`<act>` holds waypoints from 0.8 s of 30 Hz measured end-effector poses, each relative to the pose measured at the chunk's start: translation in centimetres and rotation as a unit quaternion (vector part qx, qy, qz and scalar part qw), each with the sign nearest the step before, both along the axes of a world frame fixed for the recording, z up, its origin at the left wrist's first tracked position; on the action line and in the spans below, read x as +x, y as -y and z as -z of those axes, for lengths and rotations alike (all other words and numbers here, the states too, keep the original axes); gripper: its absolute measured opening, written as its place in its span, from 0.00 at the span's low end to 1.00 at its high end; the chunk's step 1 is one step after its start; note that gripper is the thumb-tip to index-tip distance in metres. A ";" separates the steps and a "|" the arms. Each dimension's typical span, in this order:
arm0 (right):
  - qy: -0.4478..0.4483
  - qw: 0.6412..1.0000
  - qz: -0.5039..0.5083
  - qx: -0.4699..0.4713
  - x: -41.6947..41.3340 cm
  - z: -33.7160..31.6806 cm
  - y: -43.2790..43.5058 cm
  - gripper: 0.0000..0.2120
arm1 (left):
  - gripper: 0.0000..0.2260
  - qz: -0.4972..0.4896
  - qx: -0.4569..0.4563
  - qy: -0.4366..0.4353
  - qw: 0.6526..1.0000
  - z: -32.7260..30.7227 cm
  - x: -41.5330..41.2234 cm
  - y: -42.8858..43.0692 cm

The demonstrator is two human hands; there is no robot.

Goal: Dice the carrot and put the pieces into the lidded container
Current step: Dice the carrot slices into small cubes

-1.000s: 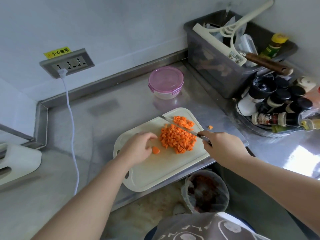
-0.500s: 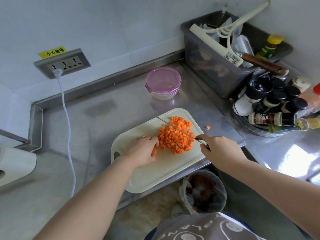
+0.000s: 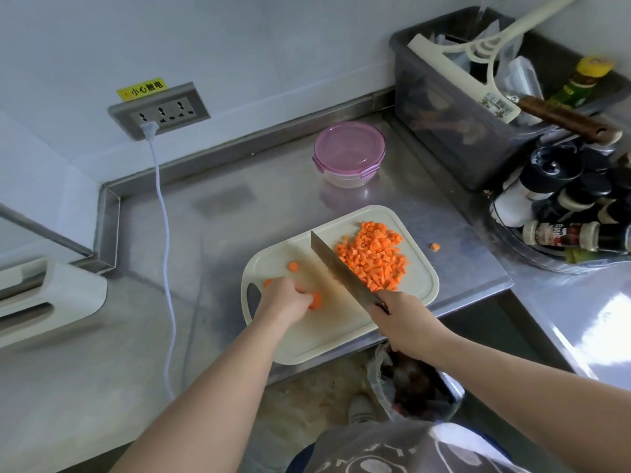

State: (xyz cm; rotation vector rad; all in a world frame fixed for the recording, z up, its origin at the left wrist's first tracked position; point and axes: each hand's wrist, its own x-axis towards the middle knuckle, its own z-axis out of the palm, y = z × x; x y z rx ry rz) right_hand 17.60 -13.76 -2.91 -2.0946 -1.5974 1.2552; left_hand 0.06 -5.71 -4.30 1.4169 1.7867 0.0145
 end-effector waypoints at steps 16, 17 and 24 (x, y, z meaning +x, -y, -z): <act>0.031 0.999 -0.015 0.019 -2.5 1.3 -0.6 0.13 | 0.11 -0.212 0.010 0.156 0.965 1.5 2.3 0.2; 0.036 0.999 -0.021 0.025 -2.5 1.3 -0.6 0.12 | 0.11 -0.221 0.009 0.161 0.962 1.6 2.3 0.2; 0.077 0.995 -0.061 0.027 -2.5 0.9 -1.0 0.09 | 0.10 -0.239 0.000 0.170 0.956 1.9 2.3 0.1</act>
